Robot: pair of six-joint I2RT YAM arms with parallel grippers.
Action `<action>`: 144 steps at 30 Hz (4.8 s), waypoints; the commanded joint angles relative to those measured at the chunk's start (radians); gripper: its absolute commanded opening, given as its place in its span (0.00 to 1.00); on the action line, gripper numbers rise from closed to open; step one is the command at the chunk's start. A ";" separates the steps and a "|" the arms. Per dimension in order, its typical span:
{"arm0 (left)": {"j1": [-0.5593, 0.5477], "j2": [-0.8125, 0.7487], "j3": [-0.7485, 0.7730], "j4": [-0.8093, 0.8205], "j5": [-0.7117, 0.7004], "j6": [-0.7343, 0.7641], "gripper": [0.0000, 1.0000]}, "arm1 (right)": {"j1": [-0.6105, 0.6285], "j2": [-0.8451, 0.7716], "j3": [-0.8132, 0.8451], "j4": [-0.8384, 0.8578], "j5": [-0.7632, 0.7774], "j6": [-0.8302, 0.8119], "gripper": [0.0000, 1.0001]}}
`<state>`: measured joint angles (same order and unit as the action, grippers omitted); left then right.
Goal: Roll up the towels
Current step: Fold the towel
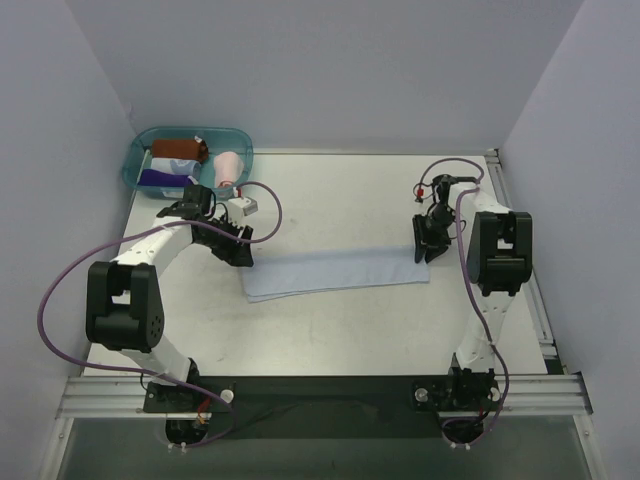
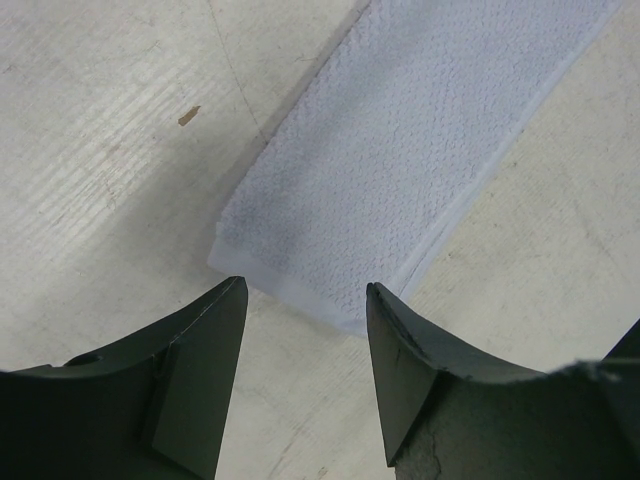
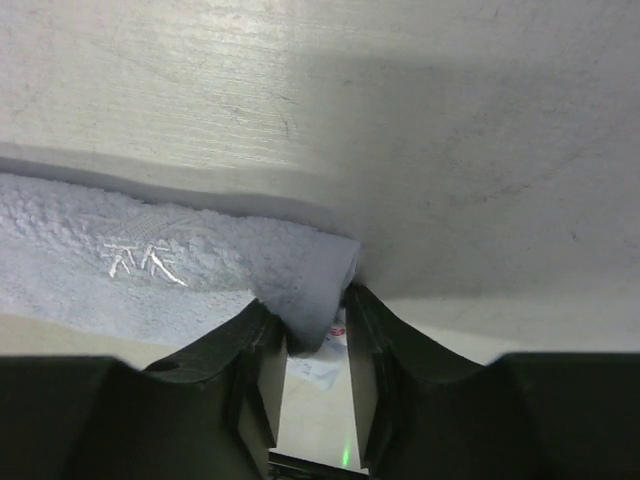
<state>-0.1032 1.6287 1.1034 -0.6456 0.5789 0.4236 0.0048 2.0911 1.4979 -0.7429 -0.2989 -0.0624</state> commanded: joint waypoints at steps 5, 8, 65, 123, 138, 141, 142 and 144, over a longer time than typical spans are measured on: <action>-0.003 -0.046 0.018 0.032 0.019 -0.013 0.62 | -0.043 0.038 0.010 -0.073 -0.009 0.010 0.00; -0.001 -0.065 0.010 0.032 0.033 -0.013 0.62 | -0.104 0.000 0.033 -0.110 -0.044 -0.028 0.00; -0.130 0.011 -0.099 0.201 0.030 -0.210 0.55 | 0.373 0.227 0.455 -0.187 -0.347 0.179 0.30; -0.237 0.335 0.245 0.098 0.039 -0.244 0.48 | 0.241 -0.097 -0.189 -0.010 -0.370 -0.071 0.28; -0.233 0.645 0.641 0.106 0.197 -0.240 0.48 | 0.417 -0.127 -0.266 0.150 -0.793 0.125 0.40; -0.217 0.556 0.636 0.109 0.240 -0.212 0.52 | 0.387 -0.231 -0.304 0.183 -0.800 0.151 0.40; -0.204 0.519 0.584 0.135 0.251 -0.206 0.55 | 0.371 -0.259 -0.312 0.197 -0.774 0.156 0.40; -0.185 0.379 0.489 0.187 0.254 -0.203 0.59 | 0.314 -0.324 -0.314 0.247 -0.740 0.196 0.40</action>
<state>-0.3248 2.2158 1.6581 -0.5240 0.7620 0.1883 0.4034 1.9198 1.1797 -0.5579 -1.0210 0.0696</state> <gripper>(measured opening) 0.576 0.398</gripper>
